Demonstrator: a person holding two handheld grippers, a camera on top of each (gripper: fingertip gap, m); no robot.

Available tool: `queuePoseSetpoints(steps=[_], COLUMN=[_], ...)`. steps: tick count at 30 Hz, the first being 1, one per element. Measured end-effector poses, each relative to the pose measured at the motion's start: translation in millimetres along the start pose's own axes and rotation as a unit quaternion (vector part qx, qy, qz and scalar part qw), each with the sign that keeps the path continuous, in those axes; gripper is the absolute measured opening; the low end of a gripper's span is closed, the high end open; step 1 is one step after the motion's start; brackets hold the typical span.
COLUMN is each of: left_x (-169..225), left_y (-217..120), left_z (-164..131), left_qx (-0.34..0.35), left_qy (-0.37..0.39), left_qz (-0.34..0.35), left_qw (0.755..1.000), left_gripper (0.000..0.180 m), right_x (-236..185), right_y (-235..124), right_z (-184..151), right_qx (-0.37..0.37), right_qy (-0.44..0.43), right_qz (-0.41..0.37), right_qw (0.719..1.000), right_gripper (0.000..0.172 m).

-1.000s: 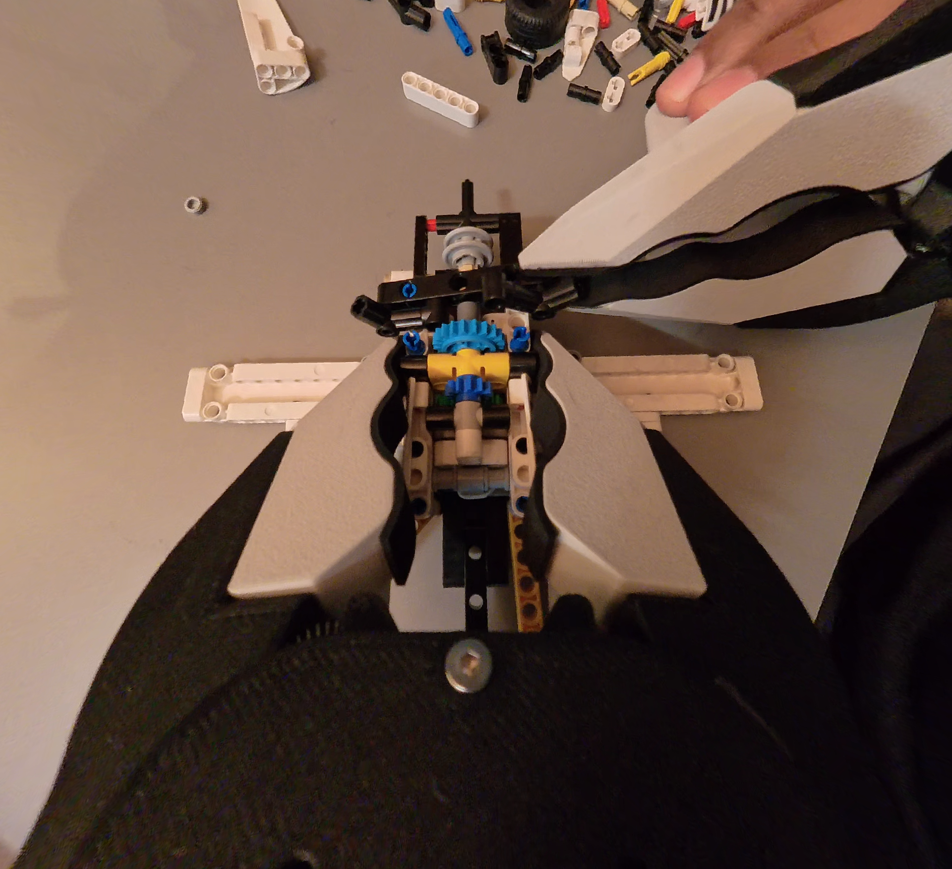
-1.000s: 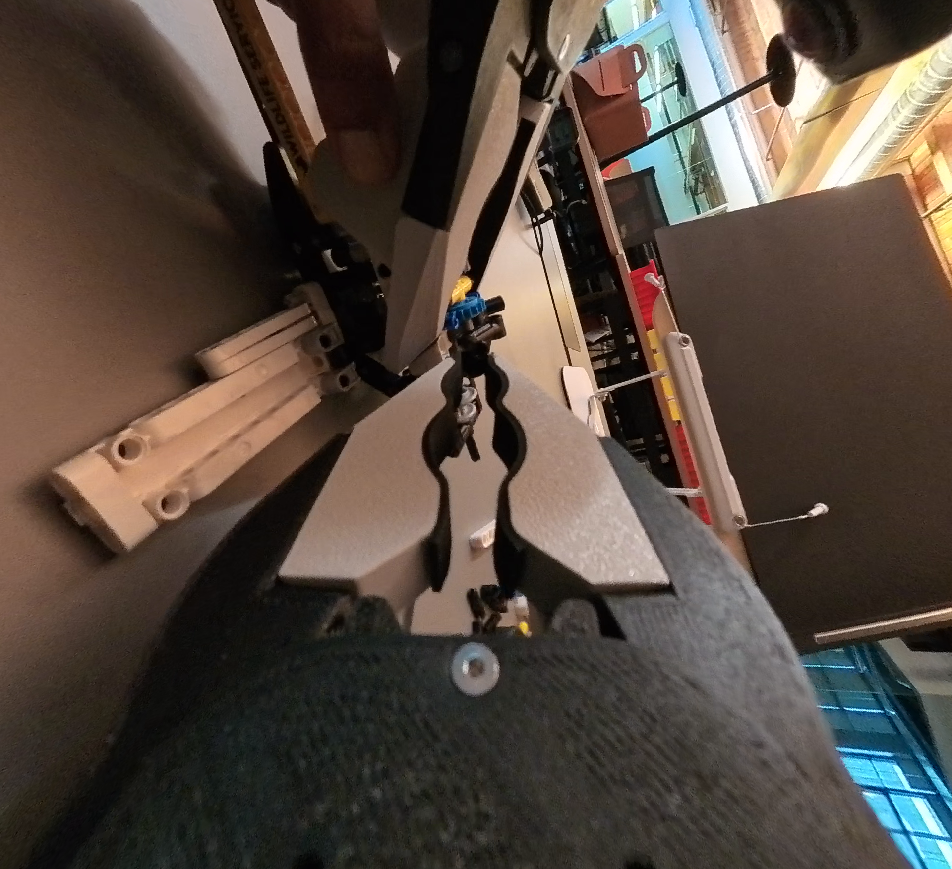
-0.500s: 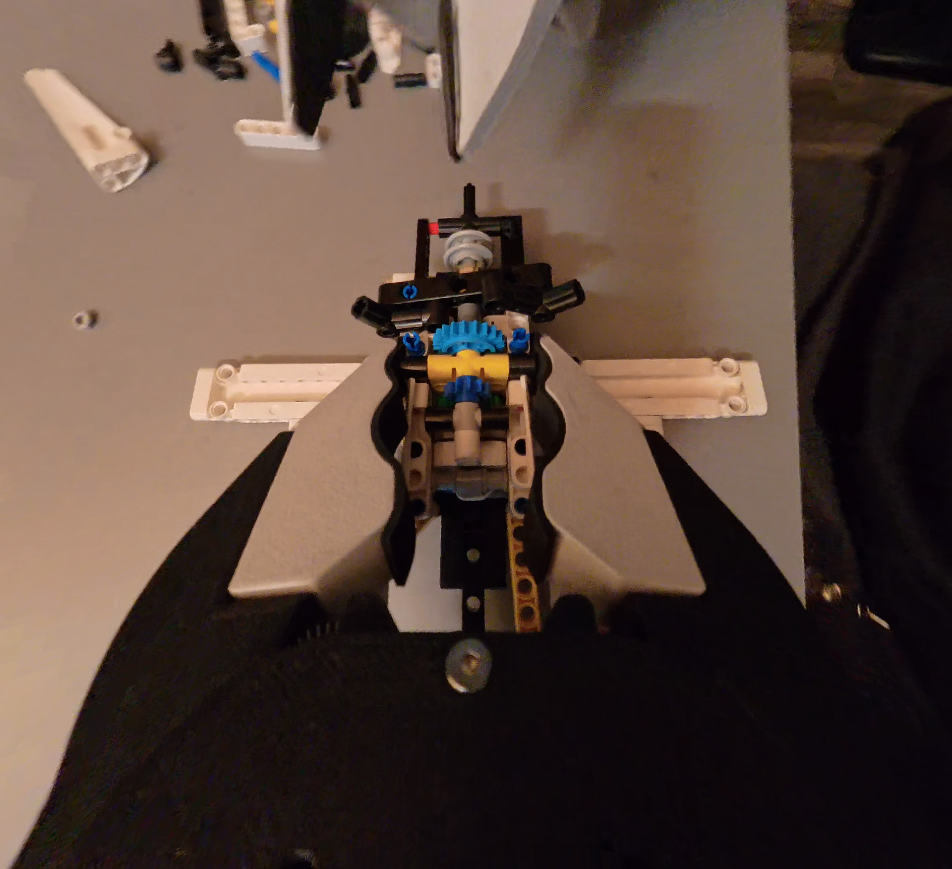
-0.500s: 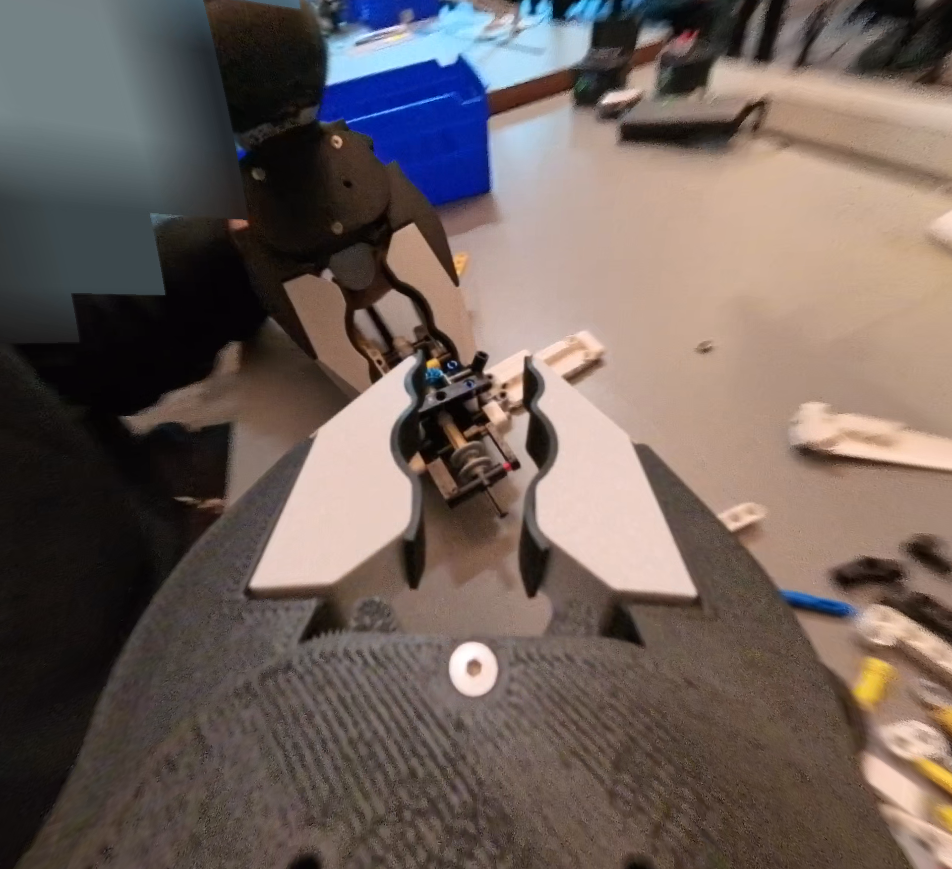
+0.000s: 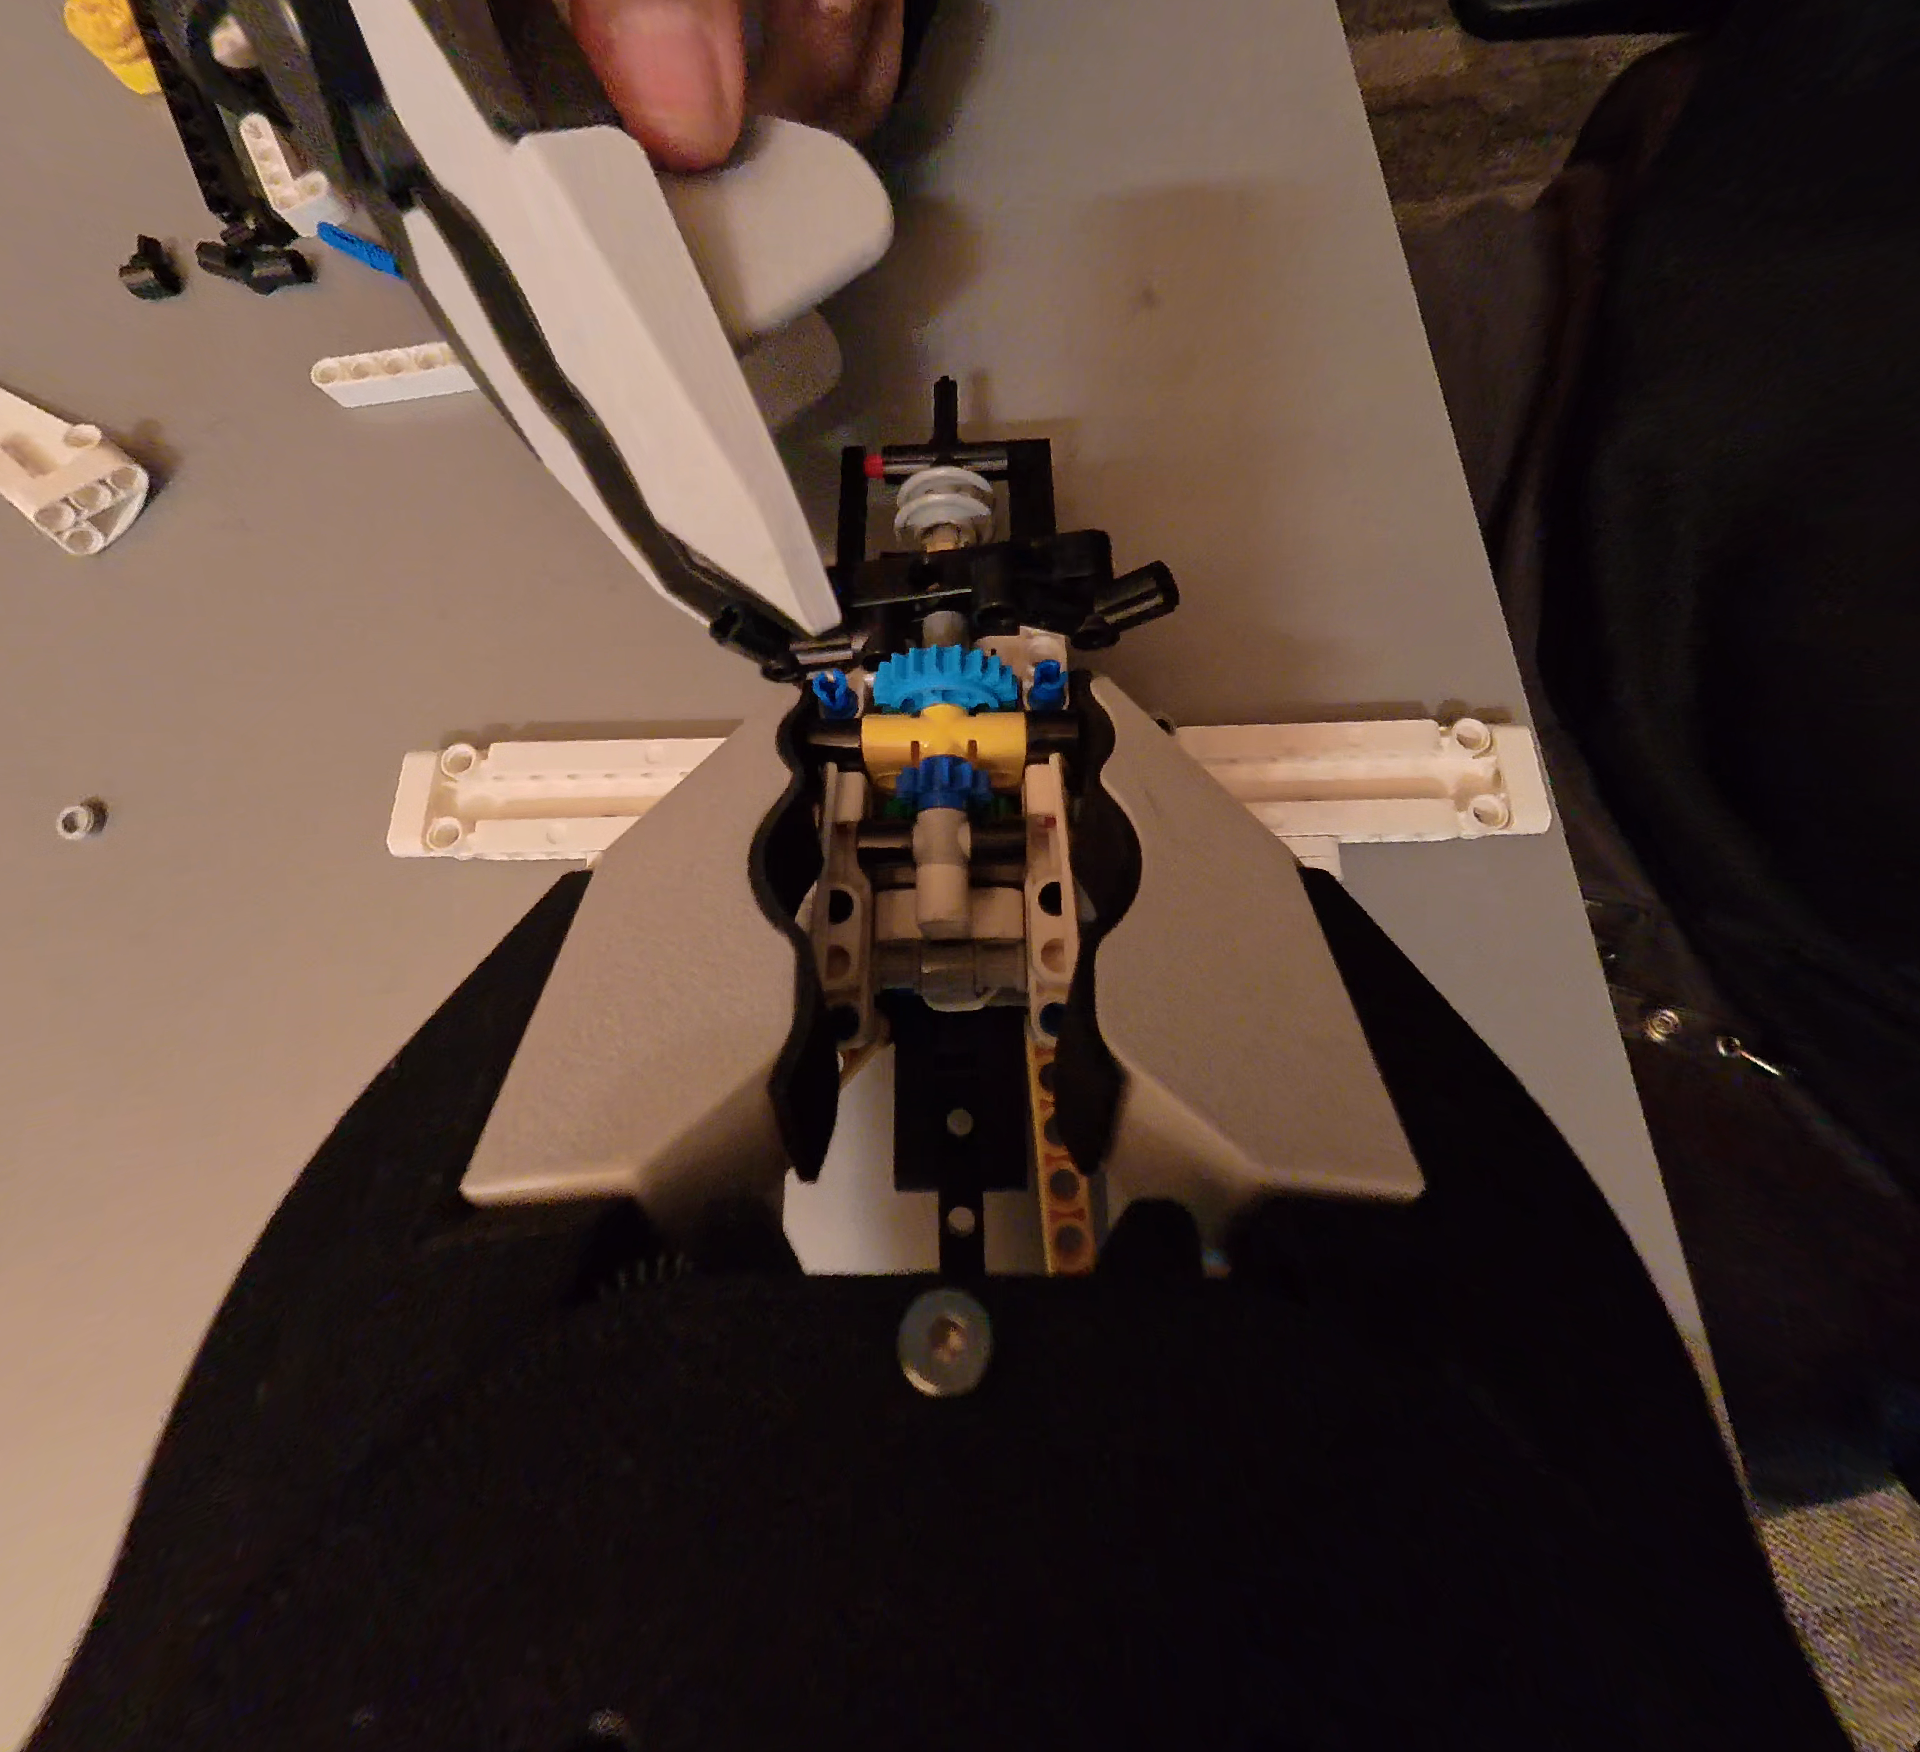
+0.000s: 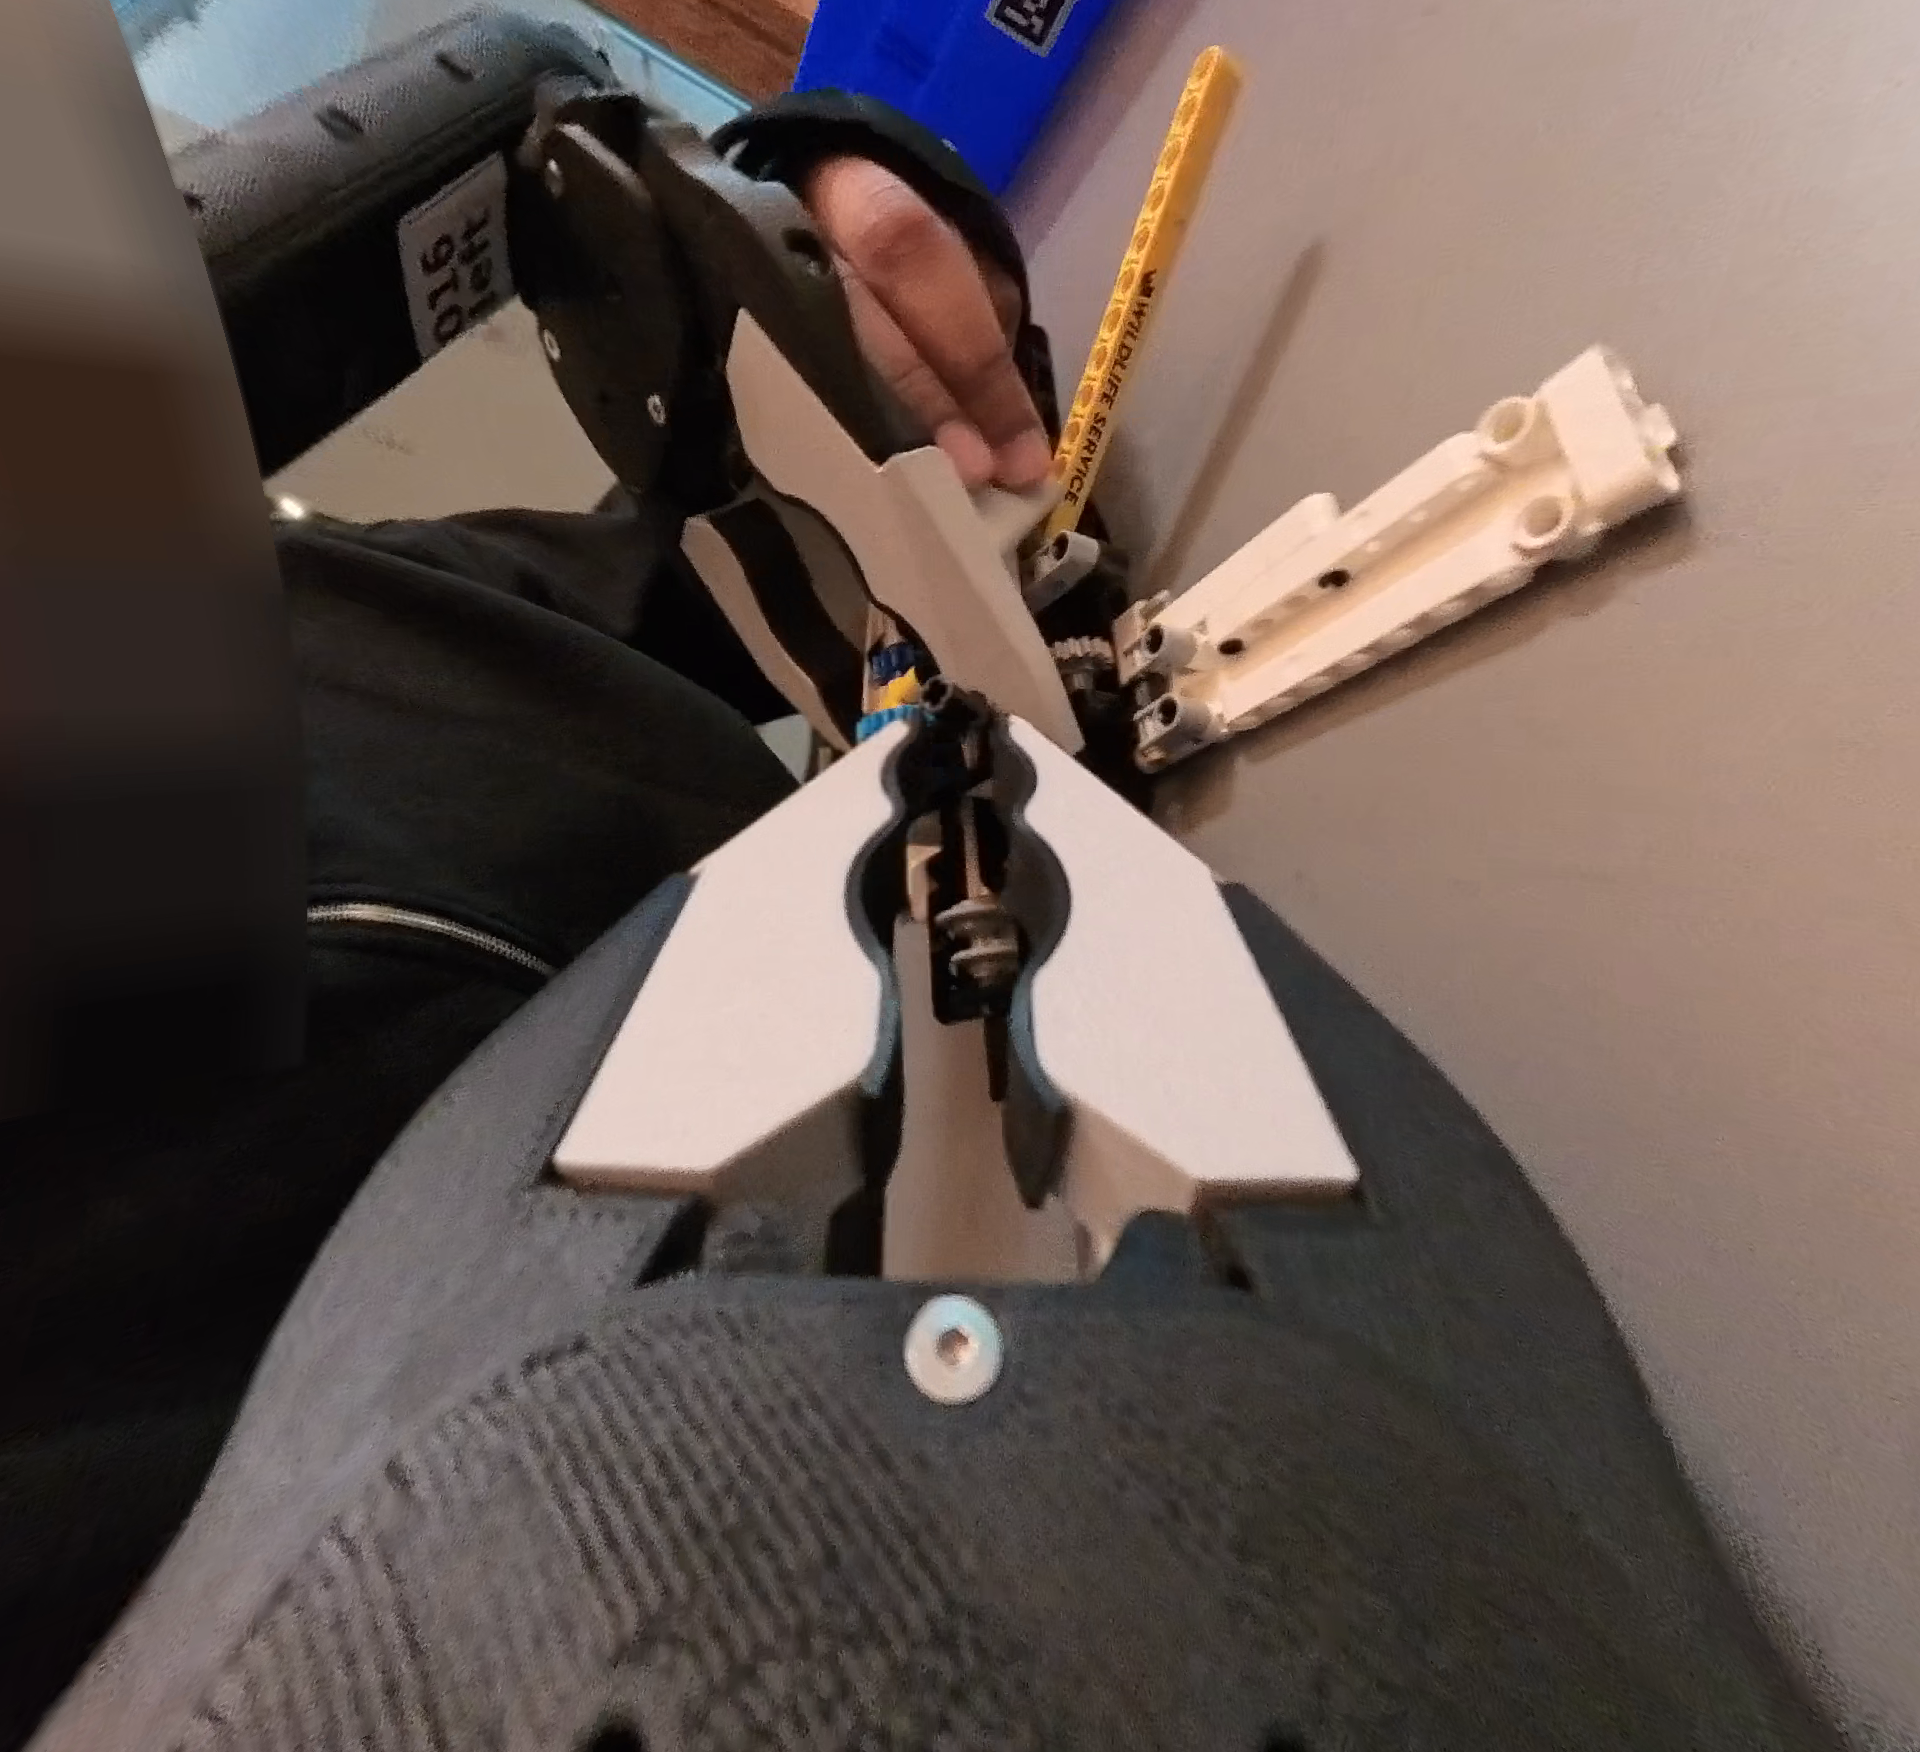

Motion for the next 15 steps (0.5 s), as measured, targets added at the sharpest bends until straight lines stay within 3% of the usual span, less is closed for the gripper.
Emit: queuePoseSetpoints(steps=[7,15], left_x=[1.8,-1.3], left_y=[0.0,1.7], left_z=[-0.5,1.9], left_qx=[-0.002,-0.039], left_qy=[0.008,0.016], left_qz=[0.025,-0.017], left_qw=[1.0,0.999], left_gripper=[0.049,0.05], right_x=[2.8,5.2], right_y=[-0.3,-3.3], right_z=[-1.1,-7.7], right_qx=[0.014,0.063], right_qy=[0.087,0.12], right_qz=[0.027,0.046], right_qw=[0.996,0.99], right_gripper=[0.008,0.006])
Point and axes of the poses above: each gripper's, where its closed fingertips meet, y out along the fingers, z out of its top, x = y × z across the jaws, the point moved 6 cm from there along -y, back along the fingers
